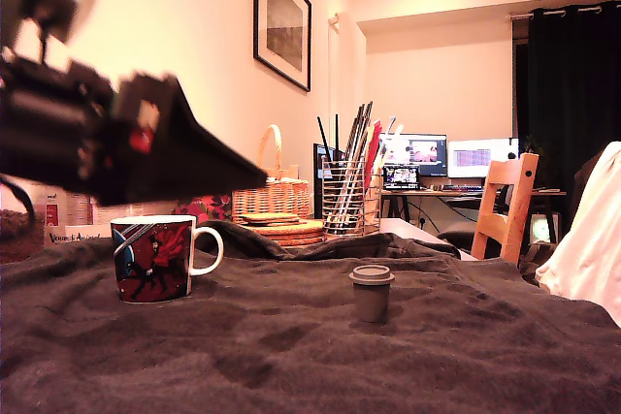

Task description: Pick up the coffee capsules on the table and drop them inside the coffee cup

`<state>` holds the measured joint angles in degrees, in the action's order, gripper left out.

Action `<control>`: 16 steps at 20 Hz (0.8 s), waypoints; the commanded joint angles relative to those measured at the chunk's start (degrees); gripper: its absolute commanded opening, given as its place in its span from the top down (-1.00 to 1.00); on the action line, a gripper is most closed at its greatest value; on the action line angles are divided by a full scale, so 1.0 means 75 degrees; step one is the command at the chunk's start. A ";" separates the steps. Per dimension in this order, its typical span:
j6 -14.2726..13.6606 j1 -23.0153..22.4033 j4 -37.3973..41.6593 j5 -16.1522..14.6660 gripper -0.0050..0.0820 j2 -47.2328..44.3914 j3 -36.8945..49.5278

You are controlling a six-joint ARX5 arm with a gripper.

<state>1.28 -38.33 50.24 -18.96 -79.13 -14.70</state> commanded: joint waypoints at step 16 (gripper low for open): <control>-0.0029 -0.0493 0.0691 0.0152 -0.42 -0.2795 -0.1332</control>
<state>1.28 -41.65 54.89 -17.89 -99.04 -24.29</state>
